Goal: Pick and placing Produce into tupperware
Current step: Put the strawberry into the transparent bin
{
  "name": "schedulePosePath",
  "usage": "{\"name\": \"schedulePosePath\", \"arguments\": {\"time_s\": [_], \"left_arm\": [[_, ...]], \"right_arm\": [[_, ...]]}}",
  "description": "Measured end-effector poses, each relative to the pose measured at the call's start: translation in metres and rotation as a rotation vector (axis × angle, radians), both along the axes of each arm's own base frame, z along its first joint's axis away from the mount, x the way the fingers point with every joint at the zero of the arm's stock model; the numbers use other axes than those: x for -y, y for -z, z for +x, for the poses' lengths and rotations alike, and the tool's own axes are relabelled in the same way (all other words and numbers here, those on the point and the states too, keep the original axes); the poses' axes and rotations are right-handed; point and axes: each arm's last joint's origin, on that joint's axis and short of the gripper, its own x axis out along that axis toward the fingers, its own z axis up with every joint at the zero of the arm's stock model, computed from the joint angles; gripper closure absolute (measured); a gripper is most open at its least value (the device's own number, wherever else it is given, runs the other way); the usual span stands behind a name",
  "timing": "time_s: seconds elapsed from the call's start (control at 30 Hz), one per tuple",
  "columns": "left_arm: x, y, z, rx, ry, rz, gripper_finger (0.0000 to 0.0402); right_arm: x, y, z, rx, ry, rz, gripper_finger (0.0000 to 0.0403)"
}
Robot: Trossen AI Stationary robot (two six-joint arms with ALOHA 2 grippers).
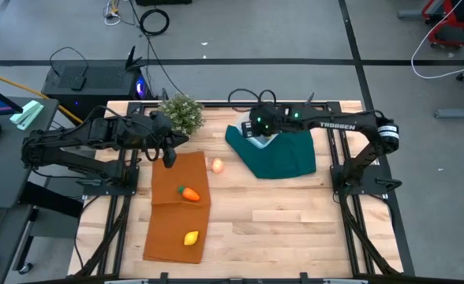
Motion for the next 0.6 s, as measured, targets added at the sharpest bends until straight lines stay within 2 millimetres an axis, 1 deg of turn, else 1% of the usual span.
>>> {"name": "schedulePosePath", "arguments": {"time_s": [0.23, 0.6], "left_arm": [[0.000, 0.000, 0.000, 0.000, 0.000, 0.000, 0.0372], [0.000, 0.000, 0.000, 0.000, 0.000, 0.000, 0.0385]], "right_arm": [[0.024, 0.002, -0.007, -0.018, -0.042, 0.012, 0.0297], [0.059, 0.001, -0.022, -0.015, -0.127, 0.027, 0.0297]]}}
